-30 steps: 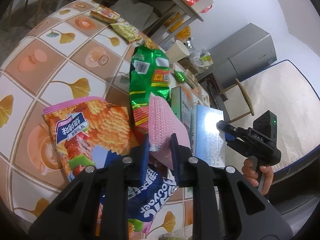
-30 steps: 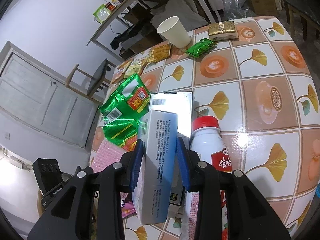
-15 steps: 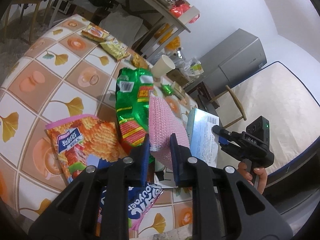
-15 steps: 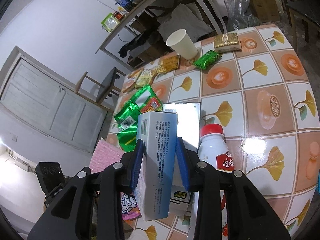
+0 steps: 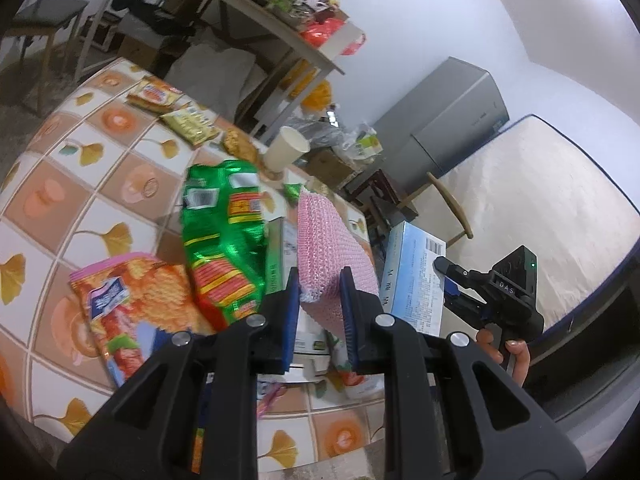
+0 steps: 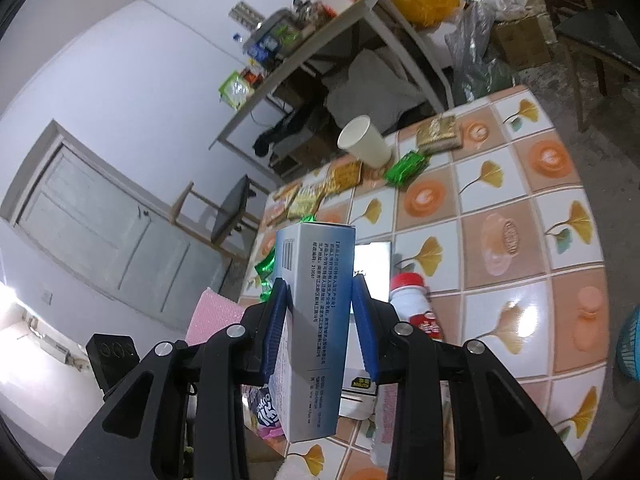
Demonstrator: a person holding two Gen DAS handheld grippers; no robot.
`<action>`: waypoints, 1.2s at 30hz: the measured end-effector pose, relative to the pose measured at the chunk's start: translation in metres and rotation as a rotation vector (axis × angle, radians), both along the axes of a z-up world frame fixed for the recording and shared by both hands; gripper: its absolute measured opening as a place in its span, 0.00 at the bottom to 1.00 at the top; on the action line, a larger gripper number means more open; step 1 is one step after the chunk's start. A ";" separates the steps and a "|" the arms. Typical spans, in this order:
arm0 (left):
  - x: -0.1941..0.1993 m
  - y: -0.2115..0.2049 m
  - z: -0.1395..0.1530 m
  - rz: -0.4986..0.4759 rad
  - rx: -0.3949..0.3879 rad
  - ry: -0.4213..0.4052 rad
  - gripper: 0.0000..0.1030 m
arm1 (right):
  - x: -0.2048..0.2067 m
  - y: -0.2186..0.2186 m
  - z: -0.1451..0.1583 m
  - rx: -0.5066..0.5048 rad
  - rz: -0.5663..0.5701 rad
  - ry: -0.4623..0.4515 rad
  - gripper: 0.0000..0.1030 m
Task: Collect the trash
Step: 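Carry the sponge and box over the blue wastebasket and open both tools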
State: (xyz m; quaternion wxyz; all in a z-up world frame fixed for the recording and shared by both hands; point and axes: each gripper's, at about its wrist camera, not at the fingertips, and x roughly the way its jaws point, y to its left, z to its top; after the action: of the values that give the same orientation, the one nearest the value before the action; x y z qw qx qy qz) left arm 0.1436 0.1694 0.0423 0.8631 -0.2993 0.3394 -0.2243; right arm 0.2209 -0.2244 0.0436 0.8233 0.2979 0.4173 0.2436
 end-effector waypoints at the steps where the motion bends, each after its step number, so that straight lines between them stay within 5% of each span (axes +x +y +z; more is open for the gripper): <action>1: 0.001 -0.005 0.004 -0.011 0.003 -0.008 0.17 | -0.004 -0.008 0.002 0.005 -0.013 -0.008 0.32; 10: 0.011 -0.073 0.030 -0.136 0.053 -0.072 0.17 | -0.046 -0.084 0.010 0.043 -0.155 -0.044 0.32; 23: 0.025 -0.235 0.033 -0.405 0.134 -0.093 0.17 | -0.136 -0.215 -0.010 0.035 -0.477 -0.008 0.32; 29: 0.021 -0.344 0.015 -0.553 0.238 -0.068 0.17 | -0.187 -0.273 -0.034 -0.034 -0.690 0.058 0.32; 36: 0.017 -0.452 -0.033 -0.684 0.313 0.016 0.18 | -0.233 -0.331 -0.081 0.010 -0.865 0.153 0.32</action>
State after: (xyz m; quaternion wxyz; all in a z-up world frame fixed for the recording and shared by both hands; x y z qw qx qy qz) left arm 0.1603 -0.2826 0.0095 0.7709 -0.0348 0.4568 -0.4425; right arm -0.0119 -0.5557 -0.0373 0.8148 0.4663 0.3127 -0.1445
